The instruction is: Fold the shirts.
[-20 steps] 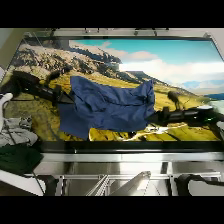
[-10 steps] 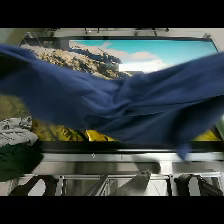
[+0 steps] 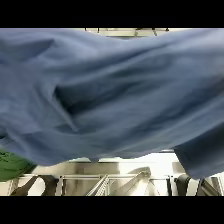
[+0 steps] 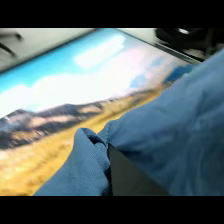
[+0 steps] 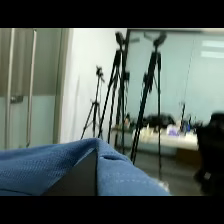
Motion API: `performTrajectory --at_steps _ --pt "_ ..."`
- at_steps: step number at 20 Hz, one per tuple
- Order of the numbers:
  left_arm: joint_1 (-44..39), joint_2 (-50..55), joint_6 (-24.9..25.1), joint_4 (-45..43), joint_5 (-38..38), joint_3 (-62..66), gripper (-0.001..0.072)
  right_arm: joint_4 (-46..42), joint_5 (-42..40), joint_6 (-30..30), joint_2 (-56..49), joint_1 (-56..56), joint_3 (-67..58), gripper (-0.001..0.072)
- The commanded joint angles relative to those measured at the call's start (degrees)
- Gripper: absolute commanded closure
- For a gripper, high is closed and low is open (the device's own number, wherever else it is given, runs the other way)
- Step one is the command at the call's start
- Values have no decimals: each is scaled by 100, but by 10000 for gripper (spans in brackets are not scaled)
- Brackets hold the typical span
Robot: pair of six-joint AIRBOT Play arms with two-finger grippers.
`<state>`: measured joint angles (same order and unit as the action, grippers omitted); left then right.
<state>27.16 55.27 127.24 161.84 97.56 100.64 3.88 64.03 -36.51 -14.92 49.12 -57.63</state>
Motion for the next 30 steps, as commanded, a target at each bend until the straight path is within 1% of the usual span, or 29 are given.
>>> performTrajectory --at_steps 1,4,6,8,10,12,14,17,19,21,24,27,30 --pt "-977 1239 -136 -726 310 2 683 -133 684 -297 -763 50 776 691" --pt "-1650 2485 -129 -1547 2 -297 683 -201 553 -98 -1460 -286 2140 691" --pt "-1836 3294 -131 -1838 -457 -544 684 -496 -155 184 -2135 -815 2848 691" --pt "-1843 4054 -133 -1812 -763 -625 685 -778 -918 529 -3104 -1526 2999 692" --pt "-1838 4634 -136 -1777 -1099 -621 689 -776 -1484 824 -4201 -2203 2774 692" --pt "-1873 5121 -138 -1781 -1237 -444 690 -776 -1622 927 -5412 -2745 2170 692" --pt "-1928 5545 -299 -1786 -1222 -20 690 -774 -1486 870 -6522 -3095 1311 692" --pt "-1888 5967 -649 -1788 -1285 765 691 -780 -852 348 -7676 -3215 -63 692" --pt "-1788 6083 -890 -1786 -1266 1233 690 -782 -549 -81 -7995 -3145 -754 692" --pt "-1714 6092 -946 -1786 -1204 1508 689 -785 -468 -439 -8052 -3056 -1132 692" --pt "-1659 6089 -951 -1781 -1187 1517 689 -905 -444 -455 -8063 -2986 -1237 692" --pt "-1644 6076 -933 -1775 -1095 1172 689 -1515 -372 -487 -8065 -2979 -1231 692" --pt "-1641 5978 -741 -1768 -708 562 689 -2138 59 -490 -8063 -2979 -1139 693"
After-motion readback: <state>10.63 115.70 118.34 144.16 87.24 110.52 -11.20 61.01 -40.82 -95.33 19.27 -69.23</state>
